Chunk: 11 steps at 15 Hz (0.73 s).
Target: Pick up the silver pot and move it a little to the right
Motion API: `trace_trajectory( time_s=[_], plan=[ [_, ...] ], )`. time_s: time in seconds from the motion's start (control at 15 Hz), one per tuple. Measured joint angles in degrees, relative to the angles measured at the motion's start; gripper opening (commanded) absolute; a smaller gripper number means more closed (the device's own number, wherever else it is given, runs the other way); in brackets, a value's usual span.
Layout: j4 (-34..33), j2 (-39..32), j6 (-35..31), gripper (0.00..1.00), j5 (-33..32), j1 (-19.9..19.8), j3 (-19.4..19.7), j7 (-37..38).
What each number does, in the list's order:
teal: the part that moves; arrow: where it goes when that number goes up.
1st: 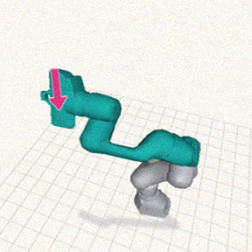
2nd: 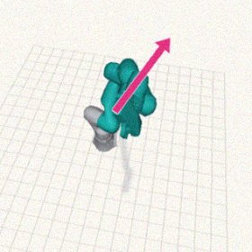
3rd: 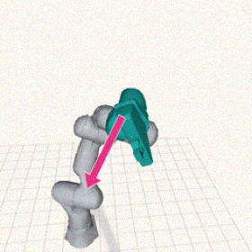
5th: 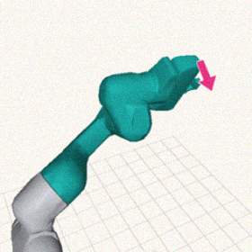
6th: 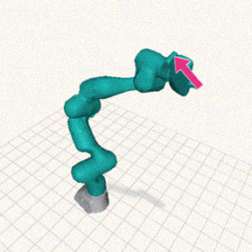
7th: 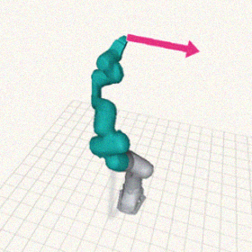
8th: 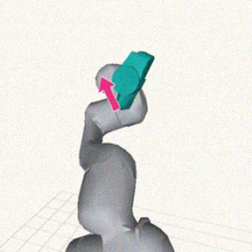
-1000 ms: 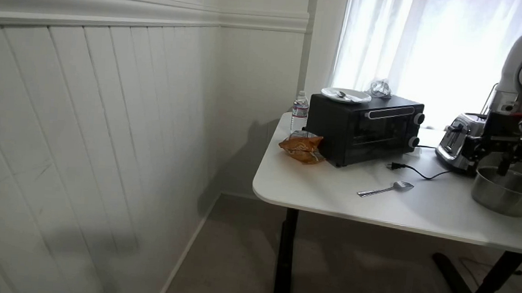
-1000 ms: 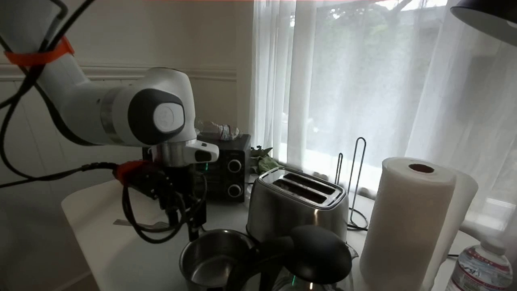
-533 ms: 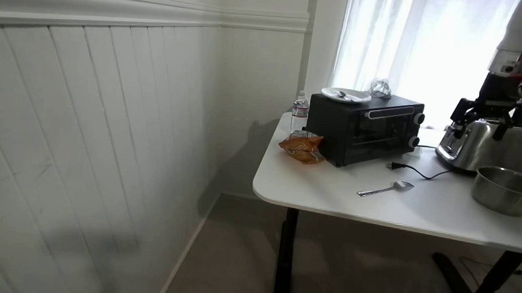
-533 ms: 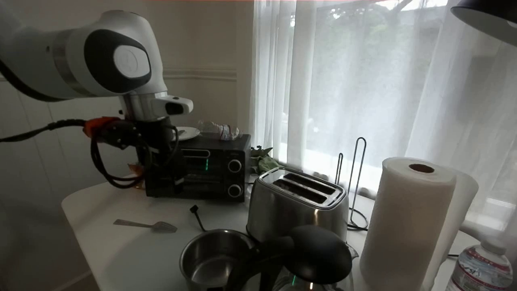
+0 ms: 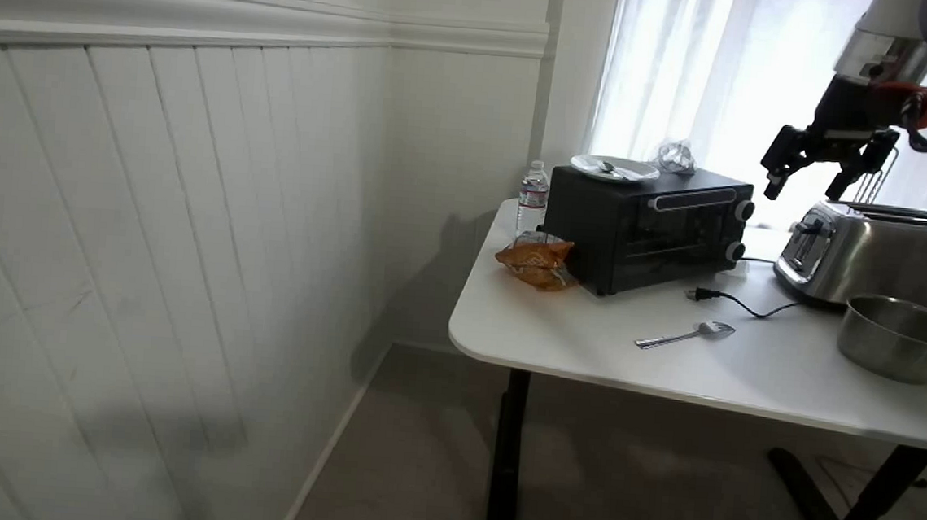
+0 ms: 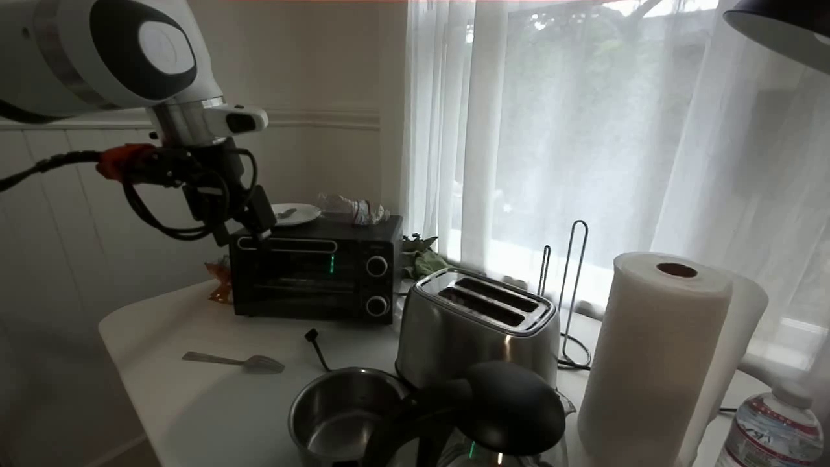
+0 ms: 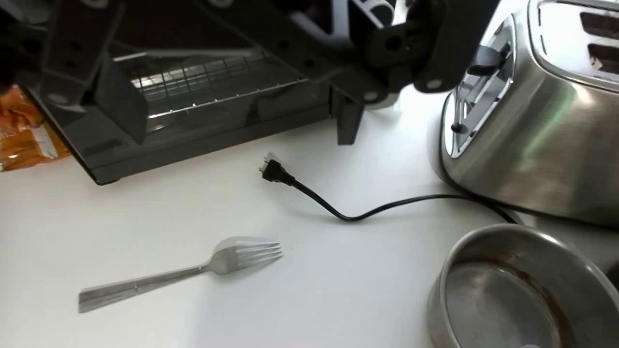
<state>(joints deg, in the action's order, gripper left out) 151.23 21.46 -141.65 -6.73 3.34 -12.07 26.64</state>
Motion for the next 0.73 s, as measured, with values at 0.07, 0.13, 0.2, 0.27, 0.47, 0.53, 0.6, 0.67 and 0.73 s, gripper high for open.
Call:
trace_trajectory(
  time_s=[0.07, 0.13, 0.2, 0.27, 0.47, 0.53, 0.6, 0.67, 0.73],
  plan=[
    [-0.5, 0.0, 0.0, 1.00, 0.0, 0.1, -0.5, -0.2],
    [-0.9, 0.0, -0.1, 1.00, 0.0, 0.1, -0.8, -0.4],
    [-1.3, -0.1, -0.2, 1.00, 0.0, 0.2, -1.0, -0.9],
    [-1.6, -0.2, -0.3, 1.00, 0.0, 0.2, -1.0, -1.3],
    [-1.6, -0.3, -0.4, 1.00, 0.0, 0.3, -1.0, -1.7],
    [-1.6, -0.3, -0.4, 1.00, 0.0, 0.3, -1.0, -1.8],
    [-1.6, -0.3, -0.4, 1.00, 0.0, 0.3, -1.0, -1.8],
    [-1.6, -0.3, -0.4, 1.00, 0.0, 0.3, -1.0, -1.8],
    [-1.6, -0.3, -0.4, 1.00, 0.0, 0.3, -1.0, -1.9]
  ],
)
